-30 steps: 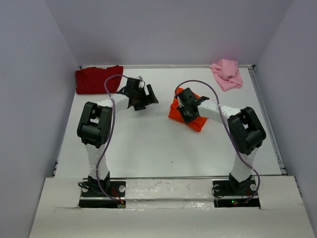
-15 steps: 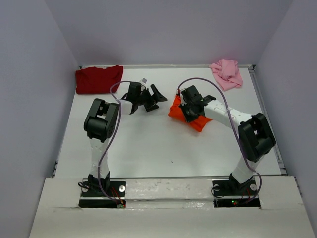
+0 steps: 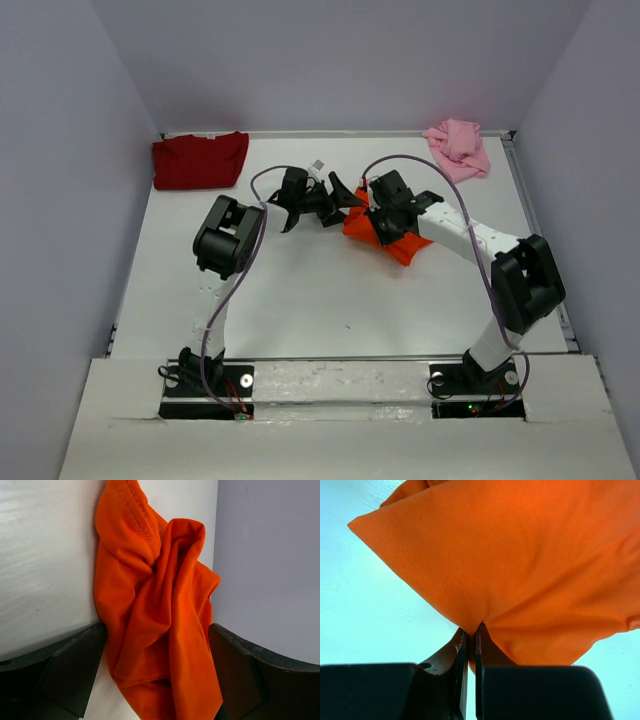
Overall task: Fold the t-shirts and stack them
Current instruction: Put the neatly folded tshirt into the corner of the board with the left arm
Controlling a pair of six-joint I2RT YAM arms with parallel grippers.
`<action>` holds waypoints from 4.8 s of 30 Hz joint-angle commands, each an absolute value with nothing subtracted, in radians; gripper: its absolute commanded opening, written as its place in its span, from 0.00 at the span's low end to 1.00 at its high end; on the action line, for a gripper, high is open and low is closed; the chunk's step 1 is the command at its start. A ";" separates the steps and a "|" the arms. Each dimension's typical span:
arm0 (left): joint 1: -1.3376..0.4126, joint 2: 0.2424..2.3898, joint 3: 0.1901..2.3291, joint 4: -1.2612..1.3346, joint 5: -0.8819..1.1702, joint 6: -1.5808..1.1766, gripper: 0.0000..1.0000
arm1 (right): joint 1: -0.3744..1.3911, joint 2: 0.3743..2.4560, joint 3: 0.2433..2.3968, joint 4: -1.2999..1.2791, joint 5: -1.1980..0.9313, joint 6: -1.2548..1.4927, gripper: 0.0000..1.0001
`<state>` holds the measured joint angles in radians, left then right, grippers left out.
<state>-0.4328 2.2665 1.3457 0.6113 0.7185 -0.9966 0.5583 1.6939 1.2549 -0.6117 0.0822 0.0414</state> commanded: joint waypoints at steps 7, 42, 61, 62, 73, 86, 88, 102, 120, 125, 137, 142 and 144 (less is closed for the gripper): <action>-0.457 2.310 1.371 0.387 0.770 -0.919 0.99 | 0.566 1.608 1.285 -0.627 0.101 0.029 0.00; -0.511 2.359 1.370 0.408 0.781 -0.931 0.99 | 0.575 1.618 1.269 -0.626 0.084 0.025 0.00; -0.529 2.408 1.402 0.440 0.792 -0.959 0.00 | 0.584 1.595 1.255 -0.632 0.112 0.055 0.00; -0.528 2.402 1.402 0.440 0.790 -0.954 0.00 | 0.584 1.592 1.241 -0.630 0.123 0.086 0.00; -0.414 2.323 1.518 0.155 0.761 -0.734 0.00 | 0.621 1.333 0.897 -0.416 0.017 0.347 0.62; -0.204 2.434 2.031 -0.456 0.448 -0.285 0.00 | 0.672 1.296 0.790 -0.281 -0.061 0.388 0.62; -0.158 2.445 2.036 -0.453 0.468 -0.288 0.00 | 0.683 1.311 0.775 -0.265 -0.060 0.384 0.62; -0.060 2.428 2.305 -0.598 0.134 -0.187 0.00 | 0.723 1.411 0.745 -0.161 -0.104 0.365 0.62; -0.014 2.474 2.530 -0.549 0.018 -0.183 0.00 | 0.816 1.506 0.739 -0.112 -0.129 0.360 0.62; -0.009 2.444 2.549 -0.545 0.071 -0.204 0.00 | 0.825 1.545 0.755 -0.110 -0.129 0.356 0.62; 0.058 2.370 2.500 -0.528 0.121 -0.216 0.00 | 0.834 1.540 0.749 -0.117 -0.114 0.351 0.62; 0.060 2.335 2.488 -0.528 0.126 -0.215 0.00 | 0.834 1.548 0.756 -0.120 -0.113 0.347 0.62; 0.060 2.327 2.487 -0.526 0.135 -0.218 0.00 | 0.834 1.551 0.758 -0.120 -0.110 0.347 0.62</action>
<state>0.0639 2.4748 2.4813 -0.5732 0.1078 -0.2165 0.8204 1.5272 0.7433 -0.1211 -0.1257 0.3595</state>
